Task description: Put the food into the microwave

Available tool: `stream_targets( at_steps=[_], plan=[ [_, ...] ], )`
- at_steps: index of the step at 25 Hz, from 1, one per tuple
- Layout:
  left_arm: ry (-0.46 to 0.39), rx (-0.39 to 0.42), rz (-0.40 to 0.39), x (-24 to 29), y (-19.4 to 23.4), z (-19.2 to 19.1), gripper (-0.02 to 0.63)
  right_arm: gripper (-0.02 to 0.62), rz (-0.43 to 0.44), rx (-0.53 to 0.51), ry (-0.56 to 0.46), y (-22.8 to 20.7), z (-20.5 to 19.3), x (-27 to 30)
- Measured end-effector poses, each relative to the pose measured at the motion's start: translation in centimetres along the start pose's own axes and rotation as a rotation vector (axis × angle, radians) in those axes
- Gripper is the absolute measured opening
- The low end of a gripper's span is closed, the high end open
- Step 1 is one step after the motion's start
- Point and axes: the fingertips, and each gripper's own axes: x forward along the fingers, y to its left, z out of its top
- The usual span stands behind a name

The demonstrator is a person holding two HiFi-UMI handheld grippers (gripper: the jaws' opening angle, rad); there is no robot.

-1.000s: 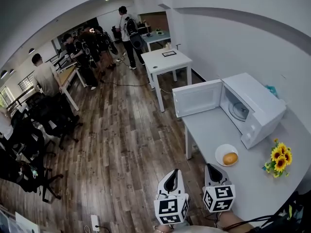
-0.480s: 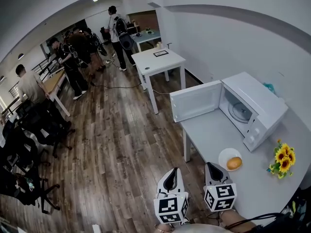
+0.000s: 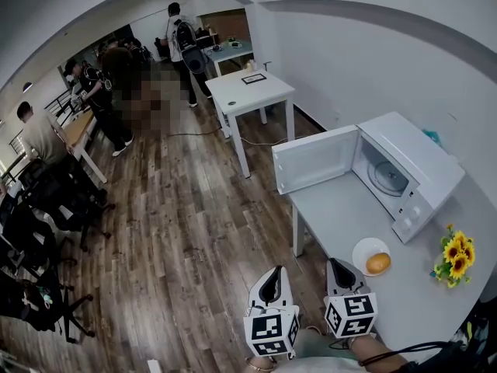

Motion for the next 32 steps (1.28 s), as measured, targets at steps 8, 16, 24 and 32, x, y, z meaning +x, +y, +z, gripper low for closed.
stream_targets(
  at_steps=[8,16,24,32],
  plan=[
    [0.021,0.003,-0.007,2.6,1.5,-0.4,0.002,0.015,-0.021,0.018,0.016,-0.9,-0.3,2.9],
    [0.031,0.035,-0.051,8.2,2.0,0.7,0.002,0.015,-0.051,0.032,-0.004,-2.9,1.4,7.2],
    [0.057,0.042,-0.1,13.7,2.0,1.2,0.002,0.015,-0.096,0.051,0.001,-5.7,2.5,10.9],
    [0.103,0.068,-0.203,19.9,-0.2,2.2,0.002,0.015,-0.176,0.095,-0.021,-9.5,4.1,13.6]
  ],
)
